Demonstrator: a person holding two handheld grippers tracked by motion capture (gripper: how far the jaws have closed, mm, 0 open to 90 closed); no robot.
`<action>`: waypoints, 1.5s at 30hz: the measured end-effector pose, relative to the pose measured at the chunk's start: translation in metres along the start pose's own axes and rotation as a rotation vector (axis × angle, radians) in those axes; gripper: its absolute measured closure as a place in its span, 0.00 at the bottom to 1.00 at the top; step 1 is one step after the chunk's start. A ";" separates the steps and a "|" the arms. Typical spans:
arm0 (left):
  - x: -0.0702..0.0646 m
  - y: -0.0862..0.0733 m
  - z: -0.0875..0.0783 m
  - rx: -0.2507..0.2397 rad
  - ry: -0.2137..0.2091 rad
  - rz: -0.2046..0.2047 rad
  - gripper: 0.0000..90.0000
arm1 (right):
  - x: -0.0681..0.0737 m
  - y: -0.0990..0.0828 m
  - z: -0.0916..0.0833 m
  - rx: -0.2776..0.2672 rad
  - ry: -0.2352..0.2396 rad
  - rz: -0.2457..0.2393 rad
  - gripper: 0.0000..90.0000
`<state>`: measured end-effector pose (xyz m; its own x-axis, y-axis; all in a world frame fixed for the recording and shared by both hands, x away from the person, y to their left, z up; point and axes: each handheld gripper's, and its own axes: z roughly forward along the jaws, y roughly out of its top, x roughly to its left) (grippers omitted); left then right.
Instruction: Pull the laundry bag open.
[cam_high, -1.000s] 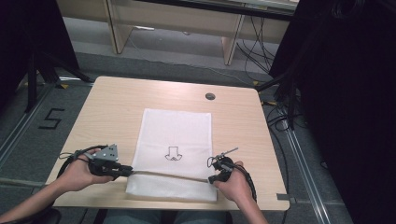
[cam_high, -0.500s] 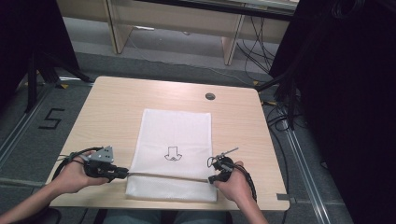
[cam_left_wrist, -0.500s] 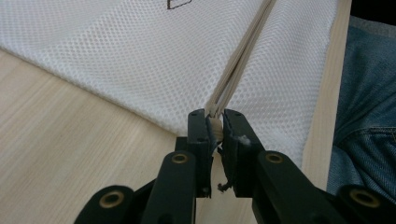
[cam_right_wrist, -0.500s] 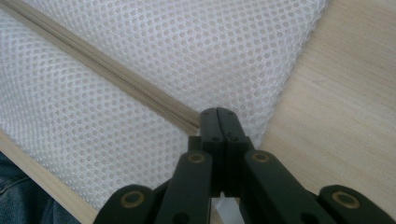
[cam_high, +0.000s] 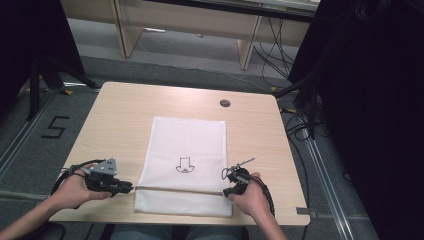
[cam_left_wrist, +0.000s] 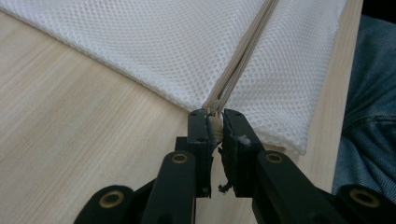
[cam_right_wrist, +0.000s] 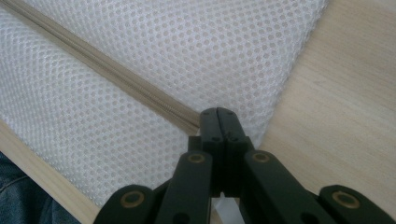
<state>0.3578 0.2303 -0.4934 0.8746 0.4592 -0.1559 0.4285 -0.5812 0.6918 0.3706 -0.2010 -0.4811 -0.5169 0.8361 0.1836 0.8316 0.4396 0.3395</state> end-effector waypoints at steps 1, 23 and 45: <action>0.002 -0.001 0.000 0.018 0.006 0.013 0.90 | 0.000 0.000 0.000 0.000 0.000 0.000 1.00; 0.006 -0.001 0.000 -0.077 0.027 0.017 0.62 | 0.004 -0.004 -0.002 -0.046 -0.017 -0.017 0.89; 0.013 0.032 0.028 -0.214 0.157 -0.154 0.42 | -0.004 -0.003 -0.013 -0.246 -0.046 -0.022 0.71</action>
<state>0.3895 0.1987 -0.4927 0.7502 0.6387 -0.1710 0.4811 -0.3498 0.8039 0.3678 -0.2093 -0.4710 -0.5197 0.8439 0.1333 0.7428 0.3693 0.5585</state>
